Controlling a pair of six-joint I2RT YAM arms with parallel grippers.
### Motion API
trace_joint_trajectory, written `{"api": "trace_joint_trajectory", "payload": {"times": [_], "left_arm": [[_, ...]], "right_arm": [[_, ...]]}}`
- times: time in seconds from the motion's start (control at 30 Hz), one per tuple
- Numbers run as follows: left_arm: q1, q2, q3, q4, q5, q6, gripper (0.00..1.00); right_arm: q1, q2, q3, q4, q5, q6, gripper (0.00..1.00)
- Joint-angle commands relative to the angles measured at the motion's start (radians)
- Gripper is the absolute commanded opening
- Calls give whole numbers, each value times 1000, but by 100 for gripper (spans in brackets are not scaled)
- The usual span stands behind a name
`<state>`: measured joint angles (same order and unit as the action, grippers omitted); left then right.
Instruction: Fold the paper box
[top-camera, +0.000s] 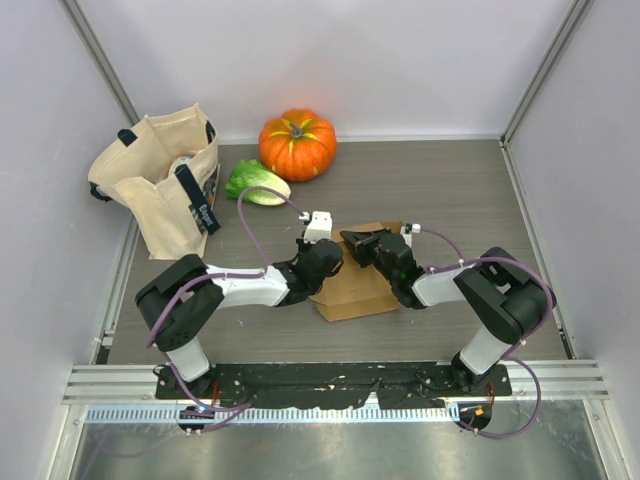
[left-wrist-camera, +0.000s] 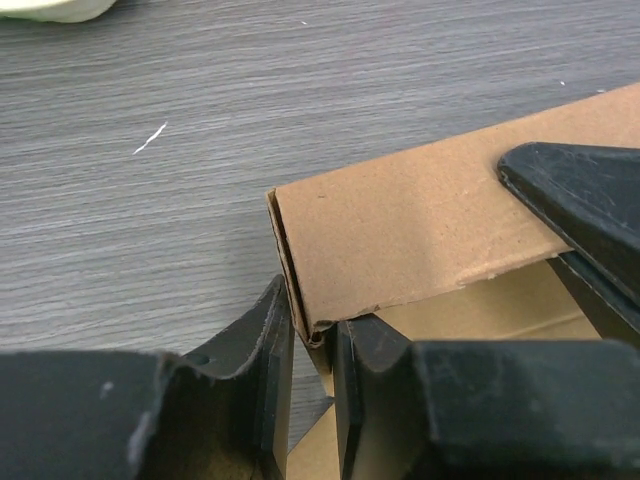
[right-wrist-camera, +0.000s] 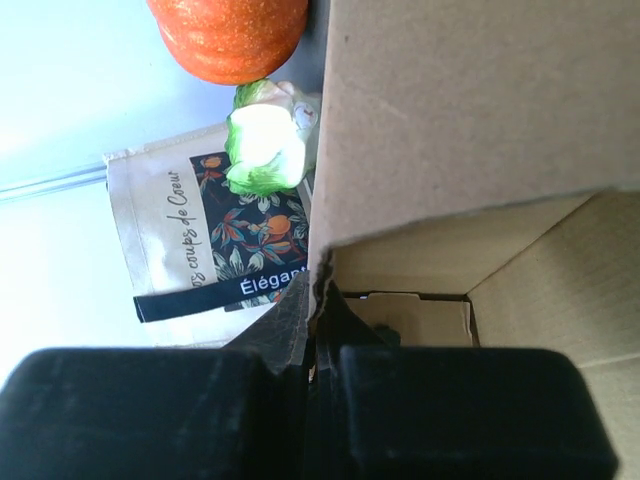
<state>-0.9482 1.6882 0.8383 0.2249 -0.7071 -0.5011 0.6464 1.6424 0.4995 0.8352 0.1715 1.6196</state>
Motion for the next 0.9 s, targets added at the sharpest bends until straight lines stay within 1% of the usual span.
{"api": "trace_joint_trajectory", "payload": {"times": [0.0,0.07,0.17,0.23,0.27,0.3,0.37,0.43,0.53,0.57,0.6,0.63,0.67,0.7,0.73,0.77,0.8,0.83,0.87], "left_arm": [[-8,59,53,-48,-161,-69,24],[-8,71,42,-24,-169,-67,25],[-11,96,50,-6,-210,-48,19],[-11,134,64,1,-256,-42,10],[-11,151,77,-56,-287,-63,4],[-11,166,128,-124,-357,-115,0],[-11,200,159,-220,-403,-183,0],[-11,212,145,-185,-400,-171,0],[-11,176,53,-17,-343,-87,0],[-14,163,24,76,-327,-67,0],[-12,151,-34,129,-301,-12,0],[-12,139,-63,186,-263,22,0],[-12,117,-89,268,-241,48,0],[-12,104,-129,292,-227,79,0],[-12,91,-146,313,-215,91,0],[-12,71,-160,336,-206,95,0],[-12,64,-178,335,-207,93,0],[-12,56,-185,334,-206,96,0],[-12,48,-195,330,-204,96,0]], "right_arm": [[36,-26,7,-61,11,31,6],[42,-23,2,-61,13,42,5],[47,-24,-10,-54,23,68,4],[52,-23,-27,-35,28,104,3],[55,-21,-33,-21,31,114,3],[61,-26,-41,-9,37,134,3],[90,-38,-52,-14,74,143,3],[104,-53,-46,-54,94,137,3],[104,-52,-49,-47,92,111,7],[101,-59,-49,-47,80,88,14],[87,-68,-49,-53,71,54,19],[81,-104,-33,-118,59,7,29],[69,-124,-12,-183,28,-103,47],[44,-144,8,-246,-13,-180,50],[41,-203,43,-366,-21,-249,55],[35,-228,63,-436,-30,-399,63],[27,-260,88,-511,-47,-468,64],[16,-291,121,-635,-50,-536,67],[12,-352,135,-694,-58,-620,70]]}}
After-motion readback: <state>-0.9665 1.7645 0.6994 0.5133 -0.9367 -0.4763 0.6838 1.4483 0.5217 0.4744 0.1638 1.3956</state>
